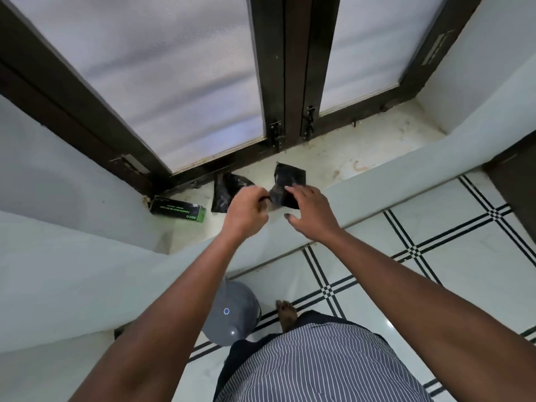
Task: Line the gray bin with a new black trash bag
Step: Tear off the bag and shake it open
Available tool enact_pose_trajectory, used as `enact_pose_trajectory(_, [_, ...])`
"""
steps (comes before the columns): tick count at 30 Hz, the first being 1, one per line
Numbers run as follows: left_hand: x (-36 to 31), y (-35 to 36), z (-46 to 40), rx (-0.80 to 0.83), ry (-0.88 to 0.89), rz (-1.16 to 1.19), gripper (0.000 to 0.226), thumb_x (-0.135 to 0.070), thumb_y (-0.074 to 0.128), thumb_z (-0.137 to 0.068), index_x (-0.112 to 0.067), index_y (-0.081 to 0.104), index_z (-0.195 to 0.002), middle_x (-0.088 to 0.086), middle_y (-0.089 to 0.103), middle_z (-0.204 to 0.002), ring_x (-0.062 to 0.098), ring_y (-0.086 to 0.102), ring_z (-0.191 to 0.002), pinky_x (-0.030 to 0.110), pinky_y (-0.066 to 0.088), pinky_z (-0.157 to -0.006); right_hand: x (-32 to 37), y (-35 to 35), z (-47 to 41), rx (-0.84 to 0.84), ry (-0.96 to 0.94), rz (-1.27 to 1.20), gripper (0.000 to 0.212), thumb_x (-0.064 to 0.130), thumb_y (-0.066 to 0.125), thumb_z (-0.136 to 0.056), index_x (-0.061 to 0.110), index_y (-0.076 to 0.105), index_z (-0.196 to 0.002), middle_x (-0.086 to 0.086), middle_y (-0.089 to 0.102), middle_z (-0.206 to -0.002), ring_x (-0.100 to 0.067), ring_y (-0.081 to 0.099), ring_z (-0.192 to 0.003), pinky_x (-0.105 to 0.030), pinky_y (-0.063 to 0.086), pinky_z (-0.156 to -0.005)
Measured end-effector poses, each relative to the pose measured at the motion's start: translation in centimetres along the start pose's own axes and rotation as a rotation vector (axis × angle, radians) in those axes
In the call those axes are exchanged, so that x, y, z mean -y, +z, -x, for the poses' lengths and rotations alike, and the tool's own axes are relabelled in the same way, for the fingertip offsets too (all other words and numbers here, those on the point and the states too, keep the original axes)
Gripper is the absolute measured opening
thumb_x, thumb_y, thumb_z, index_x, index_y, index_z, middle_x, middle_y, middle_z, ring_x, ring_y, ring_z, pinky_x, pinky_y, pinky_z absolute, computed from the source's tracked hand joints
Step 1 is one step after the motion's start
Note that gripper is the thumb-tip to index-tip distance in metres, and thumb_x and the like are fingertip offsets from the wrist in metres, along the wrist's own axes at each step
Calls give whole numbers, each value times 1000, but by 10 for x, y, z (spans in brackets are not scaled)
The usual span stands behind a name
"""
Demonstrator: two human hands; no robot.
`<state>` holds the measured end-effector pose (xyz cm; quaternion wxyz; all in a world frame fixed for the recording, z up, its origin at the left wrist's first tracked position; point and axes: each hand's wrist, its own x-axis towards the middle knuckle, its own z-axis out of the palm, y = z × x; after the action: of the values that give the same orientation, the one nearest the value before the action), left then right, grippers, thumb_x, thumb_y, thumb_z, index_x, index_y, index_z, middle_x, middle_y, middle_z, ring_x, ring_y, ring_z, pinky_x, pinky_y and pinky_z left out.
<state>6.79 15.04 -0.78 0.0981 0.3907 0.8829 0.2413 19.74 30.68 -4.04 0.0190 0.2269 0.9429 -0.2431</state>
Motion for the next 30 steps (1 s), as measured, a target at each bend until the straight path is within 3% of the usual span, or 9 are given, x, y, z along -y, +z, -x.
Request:
enact_pose_trajectory(2, [0,-14,2,-89,-82,143,13,-15,65,-96,-12,74,-105,1,67,-106,23,60,-106,41,52,-93,6,-4,0,-62,24,-124,52,25,70,-98,23,63,-149,-6,76,-133,-31,69,-122,-46,54,-105])
enact_pose_trajectory(5, [-5,-37,18,-318,-164,-62,32,-26,69,-92,-15,63,-122,5,53,-127,25,48,-123,39,44,-109,31,-20,9,-6,166,-575,32,15,67,-102,18,68,-135,-7,82,-115,-19,76,-94,-31,58,-83])
enact_pose_trajectory(7, [-13,-53,39,-436,-156,-124,30,-34,67,-92,-17,55,-115,4,52,-115,25,51,-107,41,48,-96,49,-32,16,102,288,-929,22,10,65,-107,6,67,-129,-14,82,-110,-22,80,-84,-33,65,-78])
enact_pose_trajectory(10, [-21,-66,81,-228,-61,173,32,-54,70,-95,-24,59,-100,-6,59,-96,17,59,-86,39,54,-69,65,-50,30,256,360,-1225,16,5,61,-111,-4,68,-122,-16,81,-100,-26,83,-81,-35,69,-78])
enact_pose_trajectory(15, [-29,-79,138,-48,-266,418,50,-49,83,-87,-32,63,-130,-15,68,-121,12,71,-100,27,61,-75,87,-61,50,305,313,-1267,19,7,65,-109,-6,69,-123,-19,80,-102,-26,83,-79,-33,69,-75])
enact_pose_trajectory(18, [-33,-96,158,14,-554,899,68,-42,82,-90,-22,52,-148,-6,68,-133,16,73,-111,36,63,-87,104,-67,62,310,277,-1277,15,8,68,-108,1,72,-120,-17,78,-94,-21,78,-71,-32,67,-73])
enact_pose_trajectory(21, [-32,-117,185,75,-629,1304,44,-36,71,-98,-12,70,-134,5,74,-131,21,70,-118,37,56,-104,122,-72,80,312,252,-1307,10,8,66,-109,5,72,-117,-12,78,-90,-20,75,-70,-30,65,-73])
enact_pose_trajectory(26, [-27,-139,240,-37,-536,1386,40,-17,69,-99,4,67,-133,13,74,-123,22,71,-110,27,59,-91,147,-70,125,269,291,-1287,17,19,67,-110,6,68,-121,-18,79,-111,-22,79,-79,-32,67,-76])
enact_pose_trajectory(30, [-33,-144,292,-133,-514,1266,44,-22,83,-88,7,73,-119,22,76,-119,27,74,-108,33,59,-96,182,-64,194,-123,207,-722,49,64,73,-97,20,63,-114,-2,69,-116,-17,71,-97,-36,62,-82])
